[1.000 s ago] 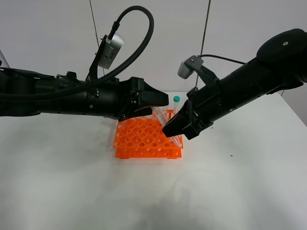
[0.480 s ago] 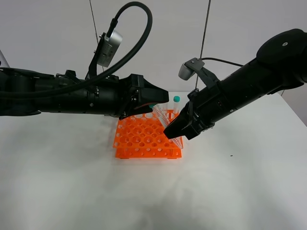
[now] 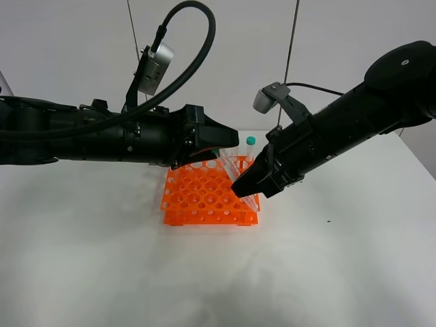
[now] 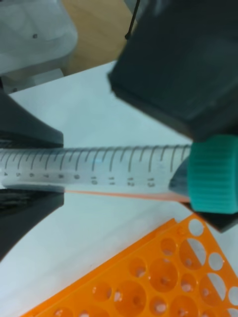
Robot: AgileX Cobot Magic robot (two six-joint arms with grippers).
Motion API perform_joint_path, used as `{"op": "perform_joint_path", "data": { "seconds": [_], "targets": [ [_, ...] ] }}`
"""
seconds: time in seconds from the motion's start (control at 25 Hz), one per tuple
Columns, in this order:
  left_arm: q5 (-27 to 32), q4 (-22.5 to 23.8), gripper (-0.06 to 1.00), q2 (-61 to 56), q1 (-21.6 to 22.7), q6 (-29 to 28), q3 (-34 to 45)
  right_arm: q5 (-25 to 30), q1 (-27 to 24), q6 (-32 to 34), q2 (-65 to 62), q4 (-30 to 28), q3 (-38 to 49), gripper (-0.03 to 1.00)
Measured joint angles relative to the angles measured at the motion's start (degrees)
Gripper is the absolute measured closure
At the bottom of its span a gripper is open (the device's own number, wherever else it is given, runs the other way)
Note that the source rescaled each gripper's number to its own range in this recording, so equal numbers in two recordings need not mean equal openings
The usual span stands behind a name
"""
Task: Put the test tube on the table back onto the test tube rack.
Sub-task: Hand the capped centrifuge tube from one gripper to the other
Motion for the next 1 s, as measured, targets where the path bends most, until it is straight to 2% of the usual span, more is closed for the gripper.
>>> {"op": "perform_joint_path", "data": {
  "seconds": [0.16,0.24,0.32,0.52,1.0],
  "targets": [
    [0.04,0.00,0.35,0.00,0.00,0.00,0.00,0.29,0.00,0.00,0.00,0.38,0.00,0.97],
    [0.04,0.00,0.41,0.00,0.00,0.00,0.00,0.40,0.00,0.00,0.00,0.38,0.00,0.97],
    [-0.22,0.05,0.53,0.00,0.00,0.00,0.00,0.40,0.00,-0.05,0.00,0.45,0.00,0.97],
    [-1.02,0.05,0.92,0.13,0.00,0.00,0.00,0.58,0.00,-0.11,0.00,0.74,0.00,0.97],
    [-1.07,0.05,0.94,0.19,0.00,0.05,0.00,0.58,0.00,-0.11,0.00,0.80,0.00,0.97]
  ]
}}
